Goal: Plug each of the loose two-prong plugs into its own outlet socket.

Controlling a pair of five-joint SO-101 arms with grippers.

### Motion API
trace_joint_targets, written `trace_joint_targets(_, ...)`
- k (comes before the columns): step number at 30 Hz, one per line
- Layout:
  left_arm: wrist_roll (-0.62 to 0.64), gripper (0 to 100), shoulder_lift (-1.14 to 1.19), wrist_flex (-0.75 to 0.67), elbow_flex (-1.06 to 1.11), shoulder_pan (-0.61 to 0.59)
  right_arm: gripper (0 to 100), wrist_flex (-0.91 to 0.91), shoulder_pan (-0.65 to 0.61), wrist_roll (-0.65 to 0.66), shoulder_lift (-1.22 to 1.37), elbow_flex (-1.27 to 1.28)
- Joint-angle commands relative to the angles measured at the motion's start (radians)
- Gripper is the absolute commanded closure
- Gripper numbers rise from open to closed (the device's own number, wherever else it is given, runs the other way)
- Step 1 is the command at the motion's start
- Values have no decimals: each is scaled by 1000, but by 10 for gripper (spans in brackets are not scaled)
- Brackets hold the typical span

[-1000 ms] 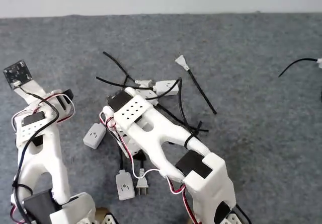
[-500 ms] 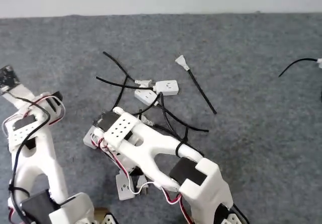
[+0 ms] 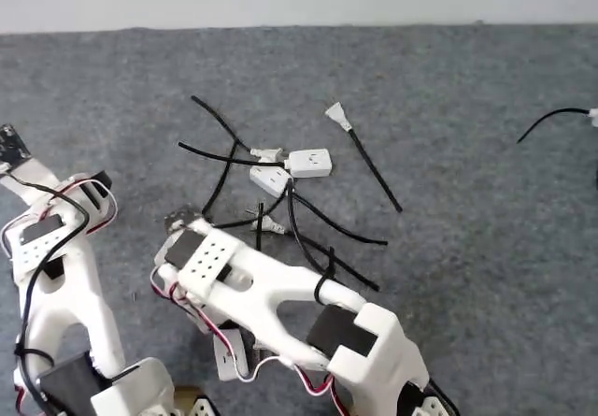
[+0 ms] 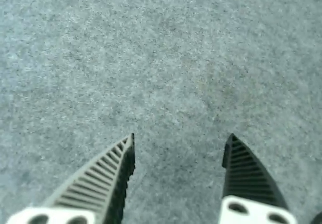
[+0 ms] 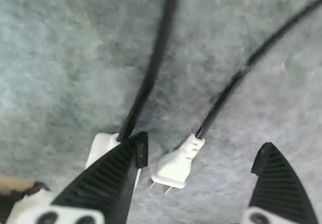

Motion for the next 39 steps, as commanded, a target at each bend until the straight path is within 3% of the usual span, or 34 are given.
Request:
trace_joint_targets(1, 11, 719, -35, -26, -30, -6, 675, -44, -16, -101, -39, 61)
trace_joint_targets(5, 11, 719, -35, -26, -30, -6, 721, -71, -16, -84, -39, 178)
trace_joint_targets(11, 11, 719, -35, -26, -30, -2, 998, -113, -16, -28, -39, 209)
trace_joint_targets(13, 11, 719, -34, -26, -28, -2, 961, -105, -16, 6, -41, 209)
trace_joint_targets(17, 11, 719, -34, -28, -28, -2, 991, -84, -10, 77, -42, 213)
trace_joint_targets(23, 11, 719, -34, -28, -28, 0, 991, -38, 24, 321, -53, 181)
trace_joint_targets(28, 9, 719, -34, -28, -28, 0, 991, 31, 200, 522, -53, 57)
trace_joint_targets(34, -2, 718, -34, -28, -24, 43, 991, 311, 441, 684, -53, -394)
trace_joint_targets(39, -103, 718, -38, -20, -16, 130, 991, 314, 532, 879, -71, -623)
